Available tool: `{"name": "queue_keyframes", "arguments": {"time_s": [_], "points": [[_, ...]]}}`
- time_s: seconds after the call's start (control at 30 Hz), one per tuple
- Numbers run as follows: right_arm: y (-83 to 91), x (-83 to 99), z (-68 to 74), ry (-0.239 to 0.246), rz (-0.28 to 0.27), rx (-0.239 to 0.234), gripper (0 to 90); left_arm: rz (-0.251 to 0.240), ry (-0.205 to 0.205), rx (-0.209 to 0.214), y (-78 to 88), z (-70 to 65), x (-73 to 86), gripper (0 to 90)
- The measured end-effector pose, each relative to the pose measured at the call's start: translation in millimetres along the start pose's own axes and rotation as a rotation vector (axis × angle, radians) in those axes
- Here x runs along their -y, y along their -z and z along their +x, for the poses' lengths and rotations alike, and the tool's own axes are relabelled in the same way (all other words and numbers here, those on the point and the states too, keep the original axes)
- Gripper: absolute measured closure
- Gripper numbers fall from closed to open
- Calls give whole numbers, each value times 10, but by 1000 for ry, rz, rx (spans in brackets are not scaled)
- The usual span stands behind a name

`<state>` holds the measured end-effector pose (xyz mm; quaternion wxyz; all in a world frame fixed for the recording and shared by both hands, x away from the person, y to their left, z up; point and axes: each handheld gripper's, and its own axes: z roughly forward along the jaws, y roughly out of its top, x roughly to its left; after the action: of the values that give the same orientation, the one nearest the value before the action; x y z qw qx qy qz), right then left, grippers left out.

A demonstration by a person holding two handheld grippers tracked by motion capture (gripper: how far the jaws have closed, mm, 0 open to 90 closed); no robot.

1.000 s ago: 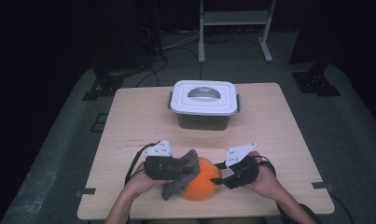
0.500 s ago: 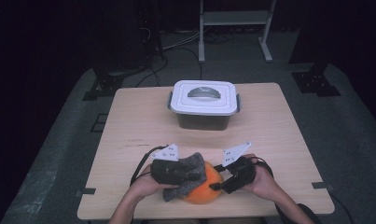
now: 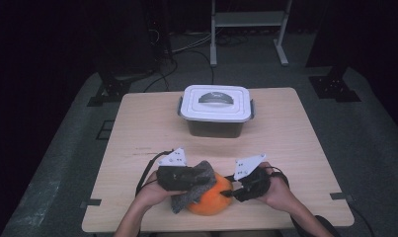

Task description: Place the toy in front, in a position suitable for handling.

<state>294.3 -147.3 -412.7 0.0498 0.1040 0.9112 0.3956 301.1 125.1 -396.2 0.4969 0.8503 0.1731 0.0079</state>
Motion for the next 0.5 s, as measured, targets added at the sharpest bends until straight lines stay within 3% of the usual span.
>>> {"name": "queue_keyframes", "arguments": {"time_s": [0.17,0.27,0.4,0.43,0.5], "points": [[28,82,-146,-55,-12,5,507,3,53,23,42,86,99,690],[35,87,-172,-89,-4,-42,395,15,52,35,-9,57,93,689],[147,86,-177,-135,-38,-102,341,20,44,48,-38,23,70,679],[171,83,-174,-144,-60,-112,322,22,40,50,-45,16,64,680],[144,58,-148,-139,-53,-107,273,18,34,70,-76,-14,49,681]]}}
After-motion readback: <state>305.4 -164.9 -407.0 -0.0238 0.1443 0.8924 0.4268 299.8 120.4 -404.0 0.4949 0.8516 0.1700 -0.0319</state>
